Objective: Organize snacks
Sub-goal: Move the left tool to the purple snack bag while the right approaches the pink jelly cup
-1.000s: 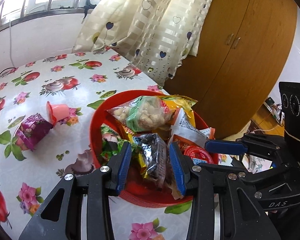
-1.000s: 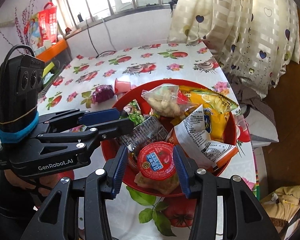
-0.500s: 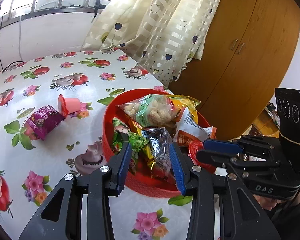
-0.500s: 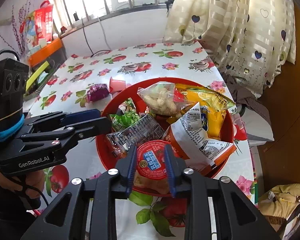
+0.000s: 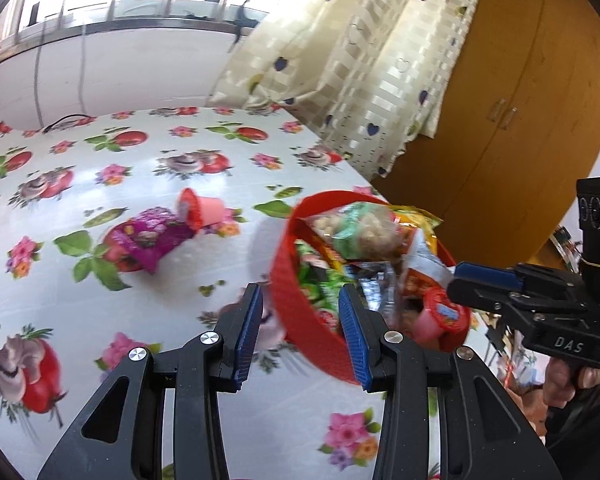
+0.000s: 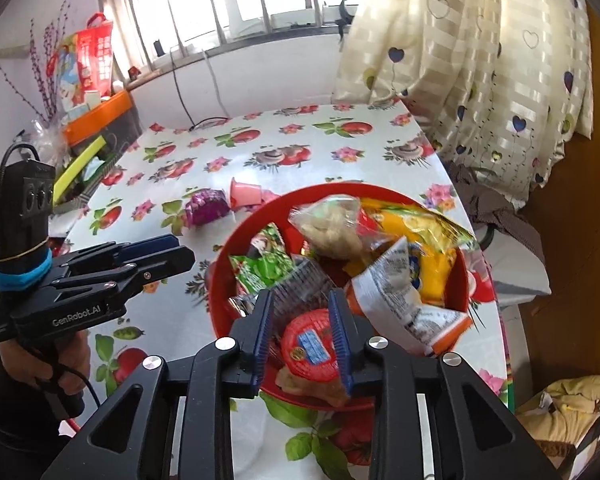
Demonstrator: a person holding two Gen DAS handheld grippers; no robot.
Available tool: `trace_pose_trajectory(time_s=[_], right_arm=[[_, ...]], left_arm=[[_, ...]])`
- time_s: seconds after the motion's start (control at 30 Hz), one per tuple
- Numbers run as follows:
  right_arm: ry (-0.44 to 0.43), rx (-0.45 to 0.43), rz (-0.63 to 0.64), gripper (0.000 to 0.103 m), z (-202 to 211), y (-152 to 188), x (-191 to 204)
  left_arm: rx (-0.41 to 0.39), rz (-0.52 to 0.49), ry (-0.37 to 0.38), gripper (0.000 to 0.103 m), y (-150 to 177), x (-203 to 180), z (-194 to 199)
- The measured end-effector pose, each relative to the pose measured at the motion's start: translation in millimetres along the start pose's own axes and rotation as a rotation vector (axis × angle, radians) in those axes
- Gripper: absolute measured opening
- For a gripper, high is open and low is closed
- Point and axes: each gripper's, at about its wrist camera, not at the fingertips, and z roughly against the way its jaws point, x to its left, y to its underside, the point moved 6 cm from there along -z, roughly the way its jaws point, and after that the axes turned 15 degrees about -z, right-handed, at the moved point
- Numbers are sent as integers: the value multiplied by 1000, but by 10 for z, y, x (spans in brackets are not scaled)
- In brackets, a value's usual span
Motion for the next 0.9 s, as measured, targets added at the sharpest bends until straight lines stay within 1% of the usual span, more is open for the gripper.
trace_pose_trajectory(time_s=[0.13,0.23,0.4,0.5,0.73,0.9], right_arm=[[-18,7,25,32,-60,-50,132],[-37,9,37,38,-96,-89,227],[-49,22,43,42,-193,-158,350],[-51,37,52,43,-256,-180,409],[-58,60,75,44,-386,-230,547],[-57,72,87,46,-489,-285,619]], left_arm=[[9,17,-32,41,59,165,32],[14,37,-47,41,90,277,58],[18,53,-72,41,107,411,91],[29,54,-95,41,112,485,94],[36,45,-113,41,85,633,88],[65,20,-124,41,50,754,16]])
